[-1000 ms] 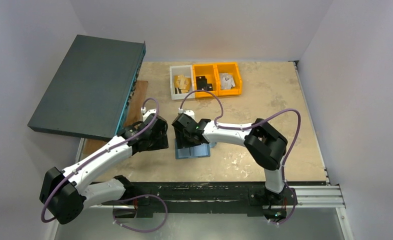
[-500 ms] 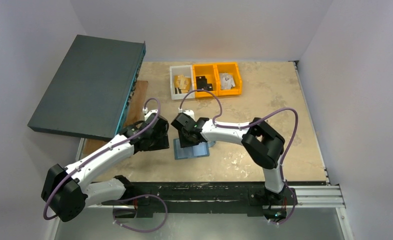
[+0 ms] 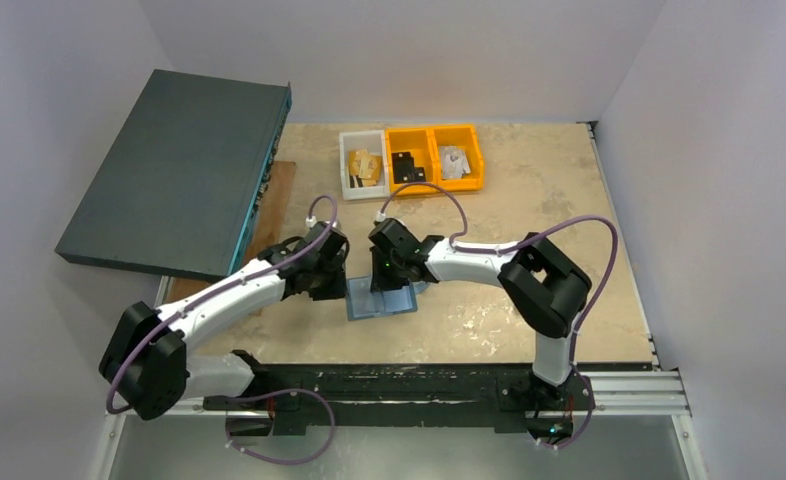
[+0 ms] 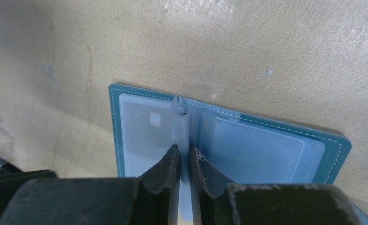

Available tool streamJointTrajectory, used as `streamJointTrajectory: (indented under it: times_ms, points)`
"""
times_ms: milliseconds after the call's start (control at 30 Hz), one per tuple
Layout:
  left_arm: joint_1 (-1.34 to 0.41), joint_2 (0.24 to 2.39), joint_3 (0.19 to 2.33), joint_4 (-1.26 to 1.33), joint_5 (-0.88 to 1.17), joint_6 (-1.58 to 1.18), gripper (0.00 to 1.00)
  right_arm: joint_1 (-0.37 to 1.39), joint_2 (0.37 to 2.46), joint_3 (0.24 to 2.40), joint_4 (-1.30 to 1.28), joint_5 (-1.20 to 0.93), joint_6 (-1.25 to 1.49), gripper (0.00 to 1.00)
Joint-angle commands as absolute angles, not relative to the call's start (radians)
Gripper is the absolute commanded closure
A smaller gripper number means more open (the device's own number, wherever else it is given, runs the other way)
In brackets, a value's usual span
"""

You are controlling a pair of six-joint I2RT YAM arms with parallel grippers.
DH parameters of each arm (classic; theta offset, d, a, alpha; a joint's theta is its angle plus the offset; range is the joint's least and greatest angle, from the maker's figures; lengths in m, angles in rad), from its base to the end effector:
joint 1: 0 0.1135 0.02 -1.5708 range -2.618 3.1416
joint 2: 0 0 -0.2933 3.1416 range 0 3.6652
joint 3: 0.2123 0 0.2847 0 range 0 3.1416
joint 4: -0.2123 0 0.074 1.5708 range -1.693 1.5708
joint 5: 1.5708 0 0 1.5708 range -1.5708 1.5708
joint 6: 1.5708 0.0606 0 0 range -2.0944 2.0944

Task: Take the credit cards out of the card holder
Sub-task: Remove the credit card from the card holder.

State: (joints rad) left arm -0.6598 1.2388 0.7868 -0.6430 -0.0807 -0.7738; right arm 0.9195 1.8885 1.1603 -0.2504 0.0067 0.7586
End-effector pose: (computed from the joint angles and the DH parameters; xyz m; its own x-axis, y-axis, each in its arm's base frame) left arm 0.2104 -0.1571 0.2037 -0.9090 -0.1765 -0.3777 -0.0747 0.9603 -0.2689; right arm 0.2637 0.3452 0.1400 -0.9106 -0.0599 -0.4090 -0.2295 0.8961 0.3799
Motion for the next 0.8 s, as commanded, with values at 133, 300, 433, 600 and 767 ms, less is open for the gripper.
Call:
streamJointTrajectory:
  times_ms: [133,300,433,600,767]
  points:
    - [-0.689,1.400,0.838,-0.501,-0.012,-0.790,0.87,0.841,1.858,0.986,-0.045,-0.233,0.786,0.91]
    - [-0.690,1.483,0.855,-0.431,-0.005,-0.806,0.98,0.815,1.848,0.947,0.013,-0.286,0.788,0.91]
    - [-0.690,1.526,0.858,-0.440,-0.027,-0.826,1.00,0.798,1.841,0.919,0.055,-0.316,0.798,0.91]
    - [-0.690,1.558,0.852,-0.462,-0.059,-0.841,1.00,0.793,1.799,0.916,0.050,-0.303,0.784,0.84]
    - [-0.690,1.570,0.852,-0.470,-0.066,-0.844,1.00,0.793,1.727,0.934,-0.019,-0.239,0.759,0.70]
